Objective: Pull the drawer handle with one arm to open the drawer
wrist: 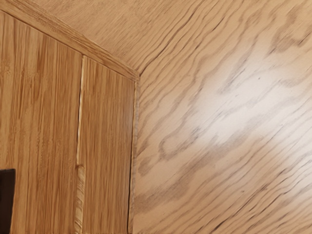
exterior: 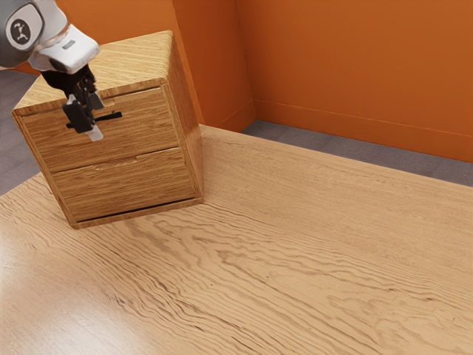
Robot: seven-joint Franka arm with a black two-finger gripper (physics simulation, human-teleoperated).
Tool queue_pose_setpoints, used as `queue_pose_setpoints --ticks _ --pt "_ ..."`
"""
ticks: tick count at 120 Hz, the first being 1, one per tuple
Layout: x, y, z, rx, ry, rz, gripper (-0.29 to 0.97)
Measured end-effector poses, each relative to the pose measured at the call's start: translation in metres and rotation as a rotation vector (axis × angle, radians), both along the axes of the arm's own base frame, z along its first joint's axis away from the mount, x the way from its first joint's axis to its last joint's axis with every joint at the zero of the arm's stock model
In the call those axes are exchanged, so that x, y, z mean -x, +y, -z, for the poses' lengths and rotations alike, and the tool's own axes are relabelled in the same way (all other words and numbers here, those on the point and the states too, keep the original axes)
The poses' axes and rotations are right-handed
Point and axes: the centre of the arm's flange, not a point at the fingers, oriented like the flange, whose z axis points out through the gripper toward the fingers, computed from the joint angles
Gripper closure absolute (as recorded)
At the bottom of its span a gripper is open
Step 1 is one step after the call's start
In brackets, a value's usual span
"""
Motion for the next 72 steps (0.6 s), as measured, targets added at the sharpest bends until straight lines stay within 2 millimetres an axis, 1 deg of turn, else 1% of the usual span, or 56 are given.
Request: queue_pose_setpoints --ticks 19,29,54,72 --pt "0.007 0.008 -0.004 -0.003 -0.025 -0.018 0.02" --pt "0.007 0.011 -0.001 -0.003 -0.024 -0.026 0.05" --pt "0.003 0.016 0.002 -0.016 -0.045 -0.033 0.12" --pt "-0.001 0.021 0.010 -0.027 -0.061 -0.036 0.14"
